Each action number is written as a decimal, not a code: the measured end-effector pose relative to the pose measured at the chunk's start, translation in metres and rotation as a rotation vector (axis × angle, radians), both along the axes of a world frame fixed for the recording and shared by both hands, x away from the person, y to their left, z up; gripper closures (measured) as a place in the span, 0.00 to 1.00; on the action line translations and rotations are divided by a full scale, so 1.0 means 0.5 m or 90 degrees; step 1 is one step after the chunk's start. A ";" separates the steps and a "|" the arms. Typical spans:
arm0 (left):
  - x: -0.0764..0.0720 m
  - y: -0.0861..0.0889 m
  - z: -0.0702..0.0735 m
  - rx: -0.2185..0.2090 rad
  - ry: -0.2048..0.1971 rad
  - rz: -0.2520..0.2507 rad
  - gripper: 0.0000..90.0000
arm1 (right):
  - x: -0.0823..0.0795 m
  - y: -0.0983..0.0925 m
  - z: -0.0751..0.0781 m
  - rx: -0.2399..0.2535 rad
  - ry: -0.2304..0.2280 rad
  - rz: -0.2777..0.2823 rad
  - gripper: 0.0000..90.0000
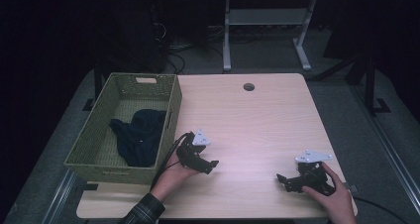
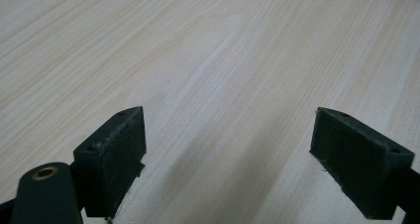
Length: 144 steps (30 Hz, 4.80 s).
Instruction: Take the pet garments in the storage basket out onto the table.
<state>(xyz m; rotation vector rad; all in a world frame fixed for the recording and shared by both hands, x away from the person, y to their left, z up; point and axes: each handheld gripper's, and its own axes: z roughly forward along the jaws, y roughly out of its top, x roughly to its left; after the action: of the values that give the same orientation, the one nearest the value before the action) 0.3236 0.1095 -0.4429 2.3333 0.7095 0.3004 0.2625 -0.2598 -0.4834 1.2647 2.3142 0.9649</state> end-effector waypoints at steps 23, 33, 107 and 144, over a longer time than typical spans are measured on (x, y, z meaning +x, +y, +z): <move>0.004 0.003 0.042 -0.013 -0.002 -0.005 0.15 | 0.000 0.000 0.000 0.000 0.000 0.000 0.00; 0.005 0.005 0.066 -0.019 0.000 -0.015 0.15 | 0.000 0.000 0.000 0.000 0.000 0.000 0.00; 0.041 0.145 0.200 -0.088 -0.023 0.039 0.15 | 0.001 0.000 0.000 0.001 -0.001 0.000 0.00; 0.066 0.340 0.201 -0.081 -0.041 0.164 0.15 | 0.001 0.000 0.000 0.001 0.000 0.000 0.00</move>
<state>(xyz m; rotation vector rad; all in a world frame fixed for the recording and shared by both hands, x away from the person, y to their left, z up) 0.3564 0.2794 -0.3424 2.1045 0.9712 0.4293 0.2630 -0.2596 -0.4835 1.2647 2.3136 0.9671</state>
